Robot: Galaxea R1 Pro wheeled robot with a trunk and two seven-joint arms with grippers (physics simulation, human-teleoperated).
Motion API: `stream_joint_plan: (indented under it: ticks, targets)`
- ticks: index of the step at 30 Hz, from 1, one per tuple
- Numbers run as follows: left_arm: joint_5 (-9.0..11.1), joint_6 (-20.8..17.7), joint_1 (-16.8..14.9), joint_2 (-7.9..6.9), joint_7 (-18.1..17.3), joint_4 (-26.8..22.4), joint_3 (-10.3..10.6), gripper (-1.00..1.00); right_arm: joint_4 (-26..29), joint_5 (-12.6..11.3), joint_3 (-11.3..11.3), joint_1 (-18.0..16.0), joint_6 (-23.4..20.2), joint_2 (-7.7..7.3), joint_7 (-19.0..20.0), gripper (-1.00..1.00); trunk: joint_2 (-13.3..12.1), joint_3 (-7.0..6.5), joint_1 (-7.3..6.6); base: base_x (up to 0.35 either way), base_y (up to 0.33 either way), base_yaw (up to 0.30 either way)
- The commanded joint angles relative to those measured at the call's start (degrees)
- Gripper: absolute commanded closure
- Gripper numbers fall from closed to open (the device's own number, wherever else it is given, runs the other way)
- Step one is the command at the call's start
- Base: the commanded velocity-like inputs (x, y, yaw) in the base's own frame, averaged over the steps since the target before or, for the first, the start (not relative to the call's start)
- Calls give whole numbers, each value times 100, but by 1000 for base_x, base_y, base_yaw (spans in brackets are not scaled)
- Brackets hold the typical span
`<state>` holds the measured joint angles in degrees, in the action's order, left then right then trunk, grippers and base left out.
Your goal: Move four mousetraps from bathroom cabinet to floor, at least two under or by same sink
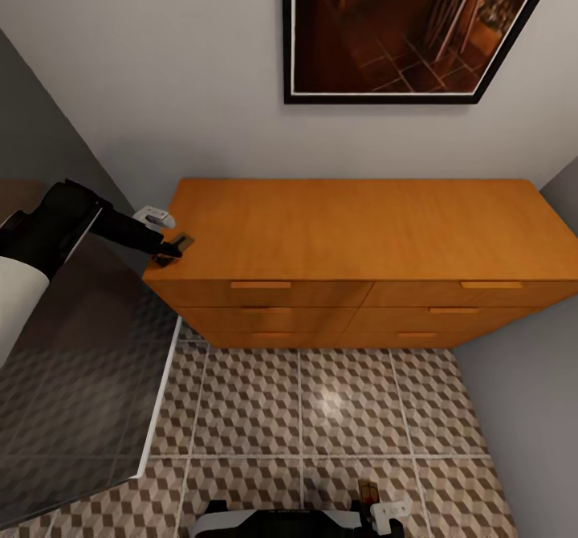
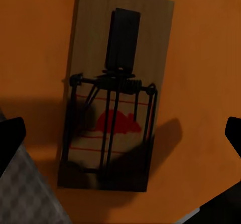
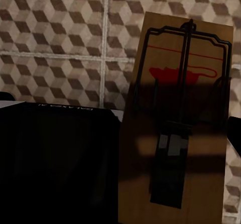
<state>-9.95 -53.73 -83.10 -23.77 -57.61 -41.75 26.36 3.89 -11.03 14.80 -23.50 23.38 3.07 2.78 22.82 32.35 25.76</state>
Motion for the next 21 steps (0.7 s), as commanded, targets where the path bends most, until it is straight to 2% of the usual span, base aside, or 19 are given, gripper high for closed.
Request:
stream_joint_plan:
  ticks: [1, 21]
  targets:
    - [-60, -15, -5, -5, -57, -9, 9, -100, -11, -75, 22, -6, 27, 1, 56, 100, 9, 15, 3, 0, 0, 0]
    - [-60, -15, -5, -5, -57, -9, 9, -100, -11, -75, 22, -6, 27, 1, 56, 100, 9, 71, 3, 0, 0, 0]
